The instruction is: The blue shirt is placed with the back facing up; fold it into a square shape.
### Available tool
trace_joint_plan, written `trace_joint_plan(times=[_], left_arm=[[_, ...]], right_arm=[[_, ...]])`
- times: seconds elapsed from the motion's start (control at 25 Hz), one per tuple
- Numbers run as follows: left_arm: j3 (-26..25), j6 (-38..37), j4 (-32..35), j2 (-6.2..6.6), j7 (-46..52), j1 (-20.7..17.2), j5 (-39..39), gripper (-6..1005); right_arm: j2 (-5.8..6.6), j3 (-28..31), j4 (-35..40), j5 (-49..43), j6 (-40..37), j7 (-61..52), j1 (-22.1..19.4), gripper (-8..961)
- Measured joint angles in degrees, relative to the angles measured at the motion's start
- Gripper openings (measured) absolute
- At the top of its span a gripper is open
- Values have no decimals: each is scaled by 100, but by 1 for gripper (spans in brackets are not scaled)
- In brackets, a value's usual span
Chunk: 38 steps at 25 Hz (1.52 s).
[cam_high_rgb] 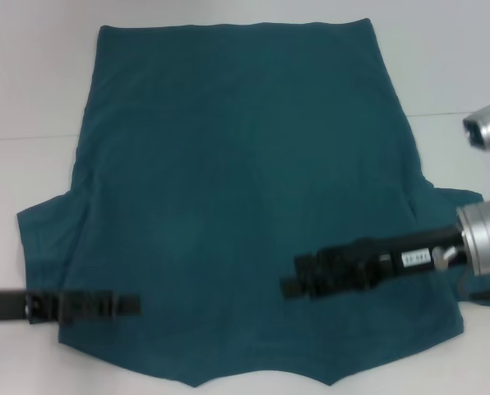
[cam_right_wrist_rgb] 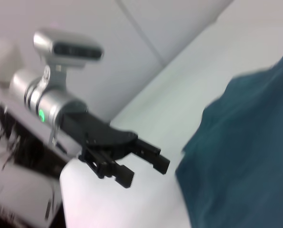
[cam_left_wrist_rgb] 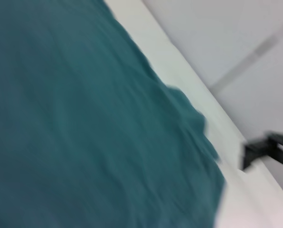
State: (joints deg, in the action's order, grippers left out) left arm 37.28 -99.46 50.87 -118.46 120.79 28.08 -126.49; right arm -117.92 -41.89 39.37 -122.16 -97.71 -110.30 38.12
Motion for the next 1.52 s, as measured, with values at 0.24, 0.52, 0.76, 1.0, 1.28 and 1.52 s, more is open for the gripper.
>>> trace_joint_plan(times=[0.24, 0.52, 0.76, 1.0, 1.28, 1.52], left_arm=[[-536, 748, -50, 133, 1009, 99, 7, 859], [-777, 1166, -154, 175, 1803, 67, 9, 859], [-1008, 2005, -506, 221, 2238, 57, -26, 859], [-1059, 2898, -945, 257, 2429, 94, -29, 859], [-1053, 3327, -1262, 270, 2438, 125, 0, 858], [-1030, 3496, -1426, 261, 2403, 136, -25, 858]], right_arm=[[255, 431, -63, 44, 911, -1372, 329, 903], [1053, 405, -874, 16, 1543, -2886, 941, 899], [1080, 350, -683, -92, 1617, -3197, 967, 895], [1083, 347, -702, -129, 1642, -3212, 921, 892], [1094, 370, -706, -133, 1650, -3227, 902, 887], [1096, 391, -711, -133, 1650, -3230, 901, 884]])
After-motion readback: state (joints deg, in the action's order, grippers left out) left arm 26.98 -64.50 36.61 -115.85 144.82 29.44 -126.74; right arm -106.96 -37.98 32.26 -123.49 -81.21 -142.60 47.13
